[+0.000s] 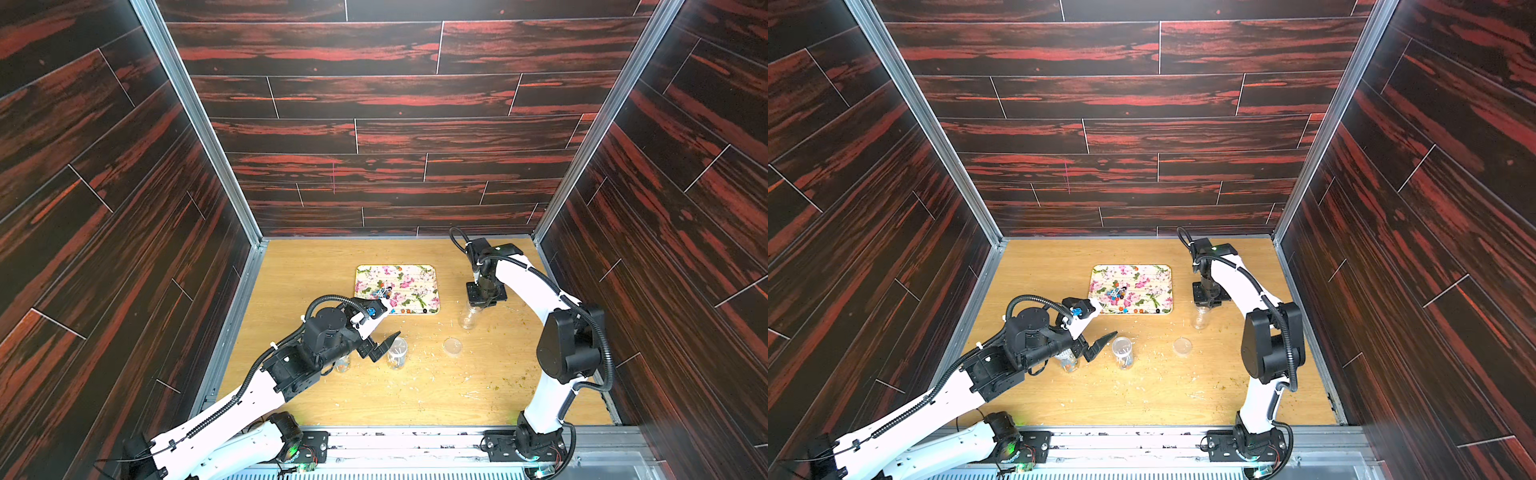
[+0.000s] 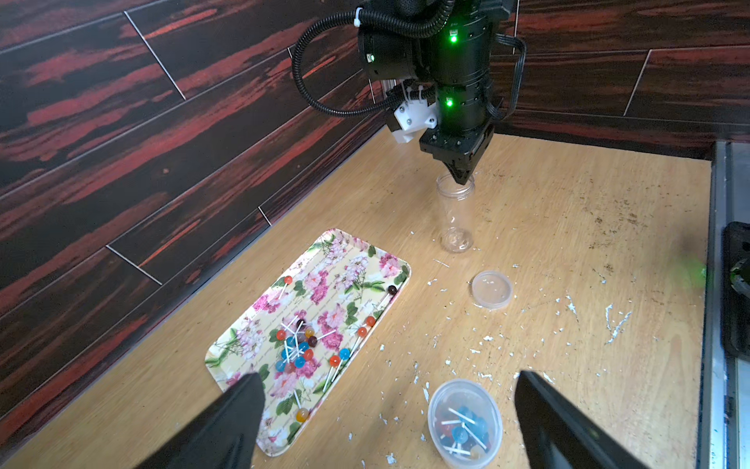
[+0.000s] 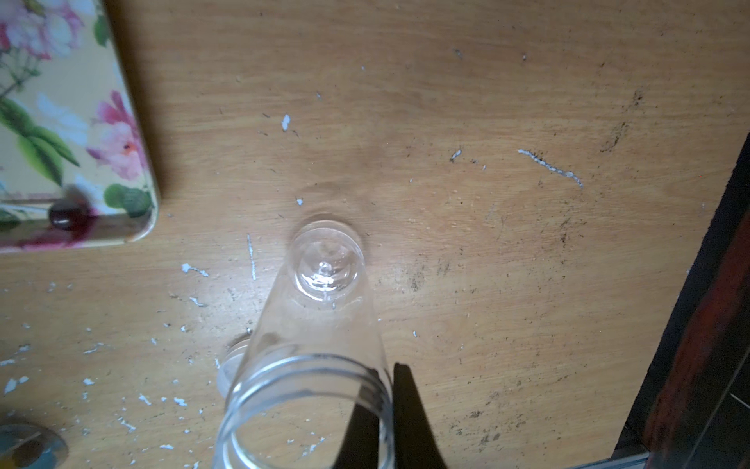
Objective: Pour the candies out of the jar
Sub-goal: Place the jar at the center of the board.
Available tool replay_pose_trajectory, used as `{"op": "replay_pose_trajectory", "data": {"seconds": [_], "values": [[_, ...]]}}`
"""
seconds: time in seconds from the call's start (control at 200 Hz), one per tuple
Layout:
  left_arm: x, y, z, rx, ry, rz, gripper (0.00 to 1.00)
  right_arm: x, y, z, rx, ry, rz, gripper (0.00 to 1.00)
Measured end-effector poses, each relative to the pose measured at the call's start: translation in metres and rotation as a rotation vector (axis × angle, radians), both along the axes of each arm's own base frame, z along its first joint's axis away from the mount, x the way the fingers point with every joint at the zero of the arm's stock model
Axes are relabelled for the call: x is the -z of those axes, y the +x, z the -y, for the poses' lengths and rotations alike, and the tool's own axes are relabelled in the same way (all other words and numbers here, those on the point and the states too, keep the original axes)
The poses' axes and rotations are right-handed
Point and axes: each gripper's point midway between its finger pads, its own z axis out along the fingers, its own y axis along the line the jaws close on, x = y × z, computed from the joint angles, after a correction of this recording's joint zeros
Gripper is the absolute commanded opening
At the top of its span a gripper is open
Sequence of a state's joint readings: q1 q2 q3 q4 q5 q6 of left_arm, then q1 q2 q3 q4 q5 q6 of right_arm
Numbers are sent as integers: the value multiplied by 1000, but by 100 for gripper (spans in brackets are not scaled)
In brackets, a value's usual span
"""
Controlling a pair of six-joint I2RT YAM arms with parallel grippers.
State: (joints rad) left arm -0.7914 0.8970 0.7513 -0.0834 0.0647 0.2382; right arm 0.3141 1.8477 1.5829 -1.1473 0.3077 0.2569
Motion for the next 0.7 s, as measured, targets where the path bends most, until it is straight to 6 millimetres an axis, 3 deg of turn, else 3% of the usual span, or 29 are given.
{"op": "replay_pose_trajectory", "data": {"seconds": [0.471, 0.566, 0.701], "values": [[8, -1, 2, 4, -10, -31, 100, -3, -3, -2, 10, 0, -6, 32], [6, 0, 2, -4, -23, -34, 100, -19, 2, -7, 4, 10, 19, 39], [6, 9, -4, -80, -41, -51, 100, -64, 13, -19, -10, 69, 137, 47]]}}
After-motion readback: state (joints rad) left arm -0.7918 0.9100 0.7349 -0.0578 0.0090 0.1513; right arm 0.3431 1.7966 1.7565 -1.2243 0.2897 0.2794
